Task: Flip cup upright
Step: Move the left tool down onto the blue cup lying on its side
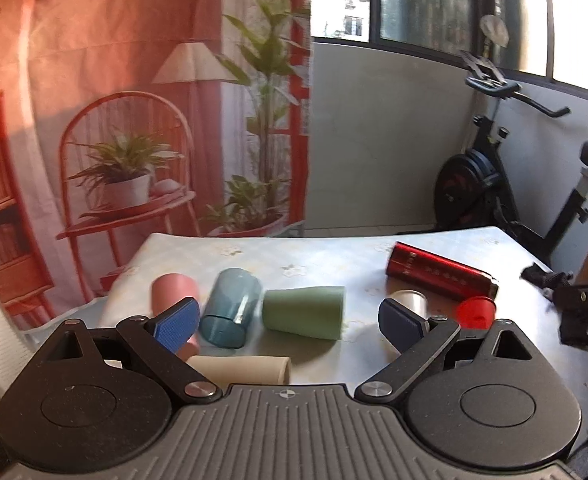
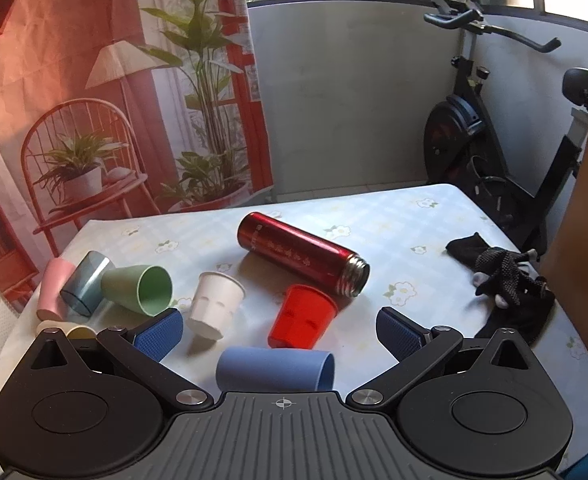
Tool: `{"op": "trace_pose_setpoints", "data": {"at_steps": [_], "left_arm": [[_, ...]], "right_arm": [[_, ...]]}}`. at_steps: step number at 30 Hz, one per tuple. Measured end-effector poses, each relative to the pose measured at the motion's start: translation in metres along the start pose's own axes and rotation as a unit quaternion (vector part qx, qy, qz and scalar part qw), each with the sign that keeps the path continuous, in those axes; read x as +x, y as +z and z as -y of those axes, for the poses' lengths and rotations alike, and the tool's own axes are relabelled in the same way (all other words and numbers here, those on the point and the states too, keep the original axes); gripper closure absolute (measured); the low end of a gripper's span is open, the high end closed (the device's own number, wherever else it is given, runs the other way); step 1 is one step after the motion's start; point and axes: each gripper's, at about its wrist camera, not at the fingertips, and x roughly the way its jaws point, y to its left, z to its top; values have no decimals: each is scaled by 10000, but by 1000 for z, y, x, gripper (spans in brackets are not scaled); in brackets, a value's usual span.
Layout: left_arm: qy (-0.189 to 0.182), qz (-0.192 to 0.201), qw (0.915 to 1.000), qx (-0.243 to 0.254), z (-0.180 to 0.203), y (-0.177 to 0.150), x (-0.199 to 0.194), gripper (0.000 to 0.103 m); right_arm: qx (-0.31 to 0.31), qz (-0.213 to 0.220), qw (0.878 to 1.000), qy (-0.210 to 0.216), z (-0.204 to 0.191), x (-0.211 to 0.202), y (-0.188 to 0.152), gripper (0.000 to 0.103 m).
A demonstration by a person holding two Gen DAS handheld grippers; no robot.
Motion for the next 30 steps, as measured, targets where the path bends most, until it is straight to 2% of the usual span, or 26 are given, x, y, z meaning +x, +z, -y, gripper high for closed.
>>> {"op": "trace_pose_setpoints", "data": {"at_steps": [4,8,11,14,18,21,27,30], "left_arm": [[-659,-145,9972,315,36,-10,35,16],[-1330,-251,9900,397,64,-20,65,18],[-1862,-401,9801,552,88,-33,82,22],[-2312,-540,9662,1002,112,-46,97,22],[-2467,-563,9463,2014,142,-63,109,22],[-2578,-464,9315,2522,156,-69,116,21],[-3039,-727,9110,2692,167,-66,141,21],[-3133,-884,9042,2766,168,-64,152,20]], "right_arm": [[112,108,9997,-164,19,-6,10,0],[177,164,9994,-241,36,-9,15,0],[222,157,9992,-307,45,-8,17,0],[286,132,9989,-334,53,-5,16,0],[362,105,9988,-320,58,-1,16,0],[401,94,9986,-319,60,2,17,0],[477,75,9984,-310,64,5,18,0],[502,78,9982,-325,65,6,16,0]]}}
